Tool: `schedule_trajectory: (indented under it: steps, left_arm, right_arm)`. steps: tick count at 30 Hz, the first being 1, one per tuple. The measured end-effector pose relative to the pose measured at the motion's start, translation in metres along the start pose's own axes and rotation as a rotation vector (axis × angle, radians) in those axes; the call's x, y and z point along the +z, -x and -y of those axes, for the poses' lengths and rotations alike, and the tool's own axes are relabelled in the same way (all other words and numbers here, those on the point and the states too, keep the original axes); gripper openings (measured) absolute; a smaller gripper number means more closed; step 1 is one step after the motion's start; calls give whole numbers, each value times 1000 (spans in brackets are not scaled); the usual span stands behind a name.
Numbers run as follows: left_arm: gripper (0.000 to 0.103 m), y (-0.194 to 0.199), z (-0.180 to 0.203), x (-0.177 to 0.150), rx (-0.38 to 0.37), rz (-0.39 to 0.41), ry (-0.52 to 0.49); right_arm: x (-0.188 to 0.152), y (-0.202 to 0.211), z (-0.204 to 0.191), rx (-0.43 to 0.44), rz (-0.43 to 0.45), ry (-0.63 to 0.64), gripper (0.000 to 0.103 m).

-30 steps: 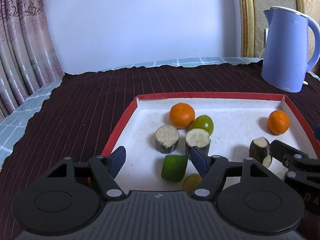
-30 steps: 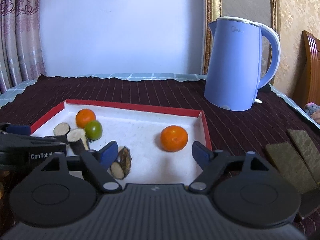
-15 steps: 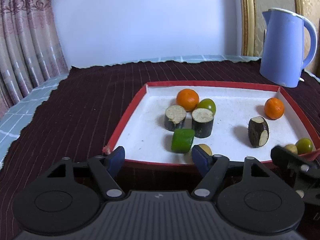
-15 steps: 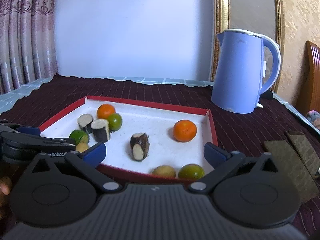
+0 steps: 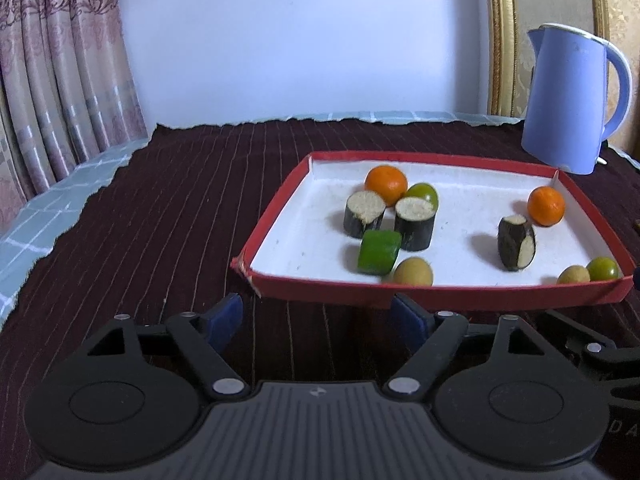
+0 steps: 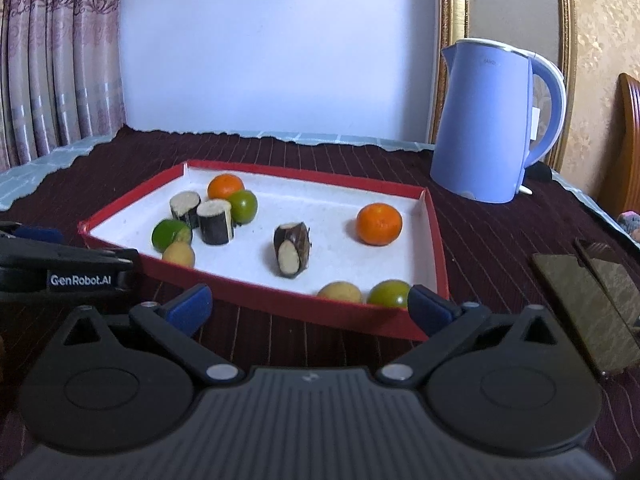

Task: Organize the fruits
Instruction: 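Withdraw both open tools from the tray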

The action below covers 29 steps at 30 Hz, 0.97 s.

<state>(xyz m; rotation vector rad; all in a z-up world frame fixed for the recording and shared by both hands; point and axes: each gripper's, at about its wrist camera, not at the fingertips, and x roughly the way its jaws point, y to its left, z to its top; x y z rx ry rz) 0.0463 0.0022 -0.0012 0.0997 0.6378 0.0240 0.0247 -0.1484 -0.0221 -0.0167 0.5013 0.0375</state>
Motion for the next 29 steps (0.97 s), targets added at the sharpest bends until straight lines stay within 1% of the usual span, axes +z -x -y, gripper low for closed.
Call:
schedule_trajectory:
  steps: [8,13,14,16,19,24,27,29]
  left_arm:
    - [81,-9,-4,-12,9,-39,2]
    - [81,-12,-5,-16,7,-50,3]
    - [82,-12,-5,-16,7,-49,1]
    - [86,-12,-4,-17,12,-47,-3]
    - [87,-12,-3,-19,15,-39,-9]
    - [87,-11,-1,-20,15,-23,-24]
    - [87,-11,-1,-21,13,-17,-30]
    - [87,-11,-1,-22,-1,-17,-29]
  right_arm:
    - [-7,-11,-11,8,-48,78,103]
    - [-13,-23,-20,18,-120,142,103]
    - [-13,-22,-20,18,-116,141,103]
    - [-13,-22,-19,22,-120,134,103]
    - [-14,-23,-15,36,-128,112,103]
    - [-15,-28,2,101,-160,10,103]
    - [-15,-28,-3,86,-162,33,103]
    - [-15,-29,-1,92,-163,23,103]
